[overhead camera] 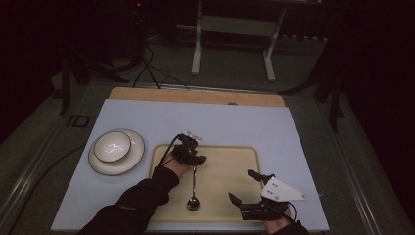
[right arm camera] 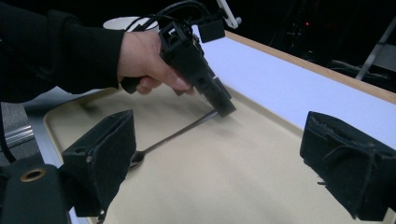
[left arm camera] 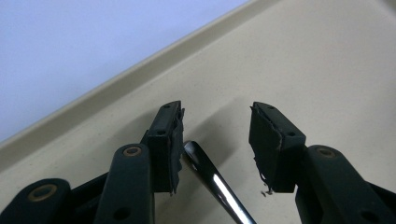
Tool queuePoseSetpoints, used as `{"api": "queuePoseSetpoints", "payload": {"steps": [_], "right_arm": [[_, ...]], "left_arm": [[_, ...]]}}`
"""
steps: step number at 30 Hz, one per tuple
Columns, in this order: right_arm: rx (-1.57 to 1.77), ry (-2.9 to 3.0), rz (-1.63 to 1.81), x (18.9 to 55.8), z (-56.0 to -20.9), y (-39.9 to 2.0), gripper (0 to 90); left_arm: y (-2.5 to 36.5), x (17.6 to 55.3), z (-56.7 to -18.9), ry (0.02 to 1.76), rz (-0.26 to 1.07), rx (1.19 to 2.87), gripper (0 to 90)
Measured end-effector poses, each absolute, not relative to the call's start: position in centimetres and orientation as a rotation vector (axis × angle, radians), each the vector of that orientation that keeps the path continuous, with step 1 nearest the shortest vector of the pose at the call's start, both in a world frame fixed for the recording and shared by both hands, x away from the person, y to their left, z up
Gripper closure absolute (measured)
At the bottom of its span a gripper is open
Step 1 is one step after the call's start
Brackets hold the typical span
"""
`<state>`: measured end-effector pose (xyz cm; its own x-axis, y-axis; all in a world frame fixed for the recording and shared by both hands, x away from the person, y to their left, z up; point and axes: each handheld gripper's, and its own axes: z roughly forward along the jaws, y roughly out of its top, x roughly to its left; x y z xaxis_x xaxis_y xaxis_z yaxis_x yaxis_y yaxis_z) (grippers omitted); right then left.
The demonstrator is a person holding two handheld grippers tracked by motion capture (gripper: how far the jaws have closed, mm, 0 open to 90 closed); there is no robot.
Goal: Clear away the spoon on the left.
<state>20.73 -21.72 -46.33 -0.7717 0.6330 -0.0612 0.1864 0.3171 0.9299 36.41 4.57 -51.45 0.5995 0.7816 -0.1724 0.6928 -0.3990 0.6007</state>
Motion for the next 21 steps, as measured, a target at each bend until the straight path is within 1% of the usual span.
{"api": "queuePoseSetpoints", "payload": {"steps": [9, 11, 16, 18, 21], "right_arm": [[0.733, 2.168, 1.451, 20.7, -46.3, -21.8, 10.8], [0.731, 2.165, 1.451, 20.8, -46.3, -21.9, 10.8], [0.737, 2.163, 1.451, 20.8, -46.3, -21.9, 10.8], [0.739, 2.163, 1.45, 20.8, -46.4, -21.9, 10.8], [0.741, 2.166, 1.448, 20.9, -46.4, -21.9, 10.8]], "left_arm": [[5.3, 35.4, -49.9, 1.148, 0.165, 2.159, 55.0], [5.5, 35.2, -49.7, 1.144, 0.169, 2.157, 53.1], [6.3, 34.8, -49.0, 1.134, 0.168, 2.143, 52.7], [6.5, 34.6, -48.7, 1.122, 0.17, 2.132, 49.8], [6.8, 34.3, -48.3, 1.115, 0.168, 2.103, 39.9]]}}
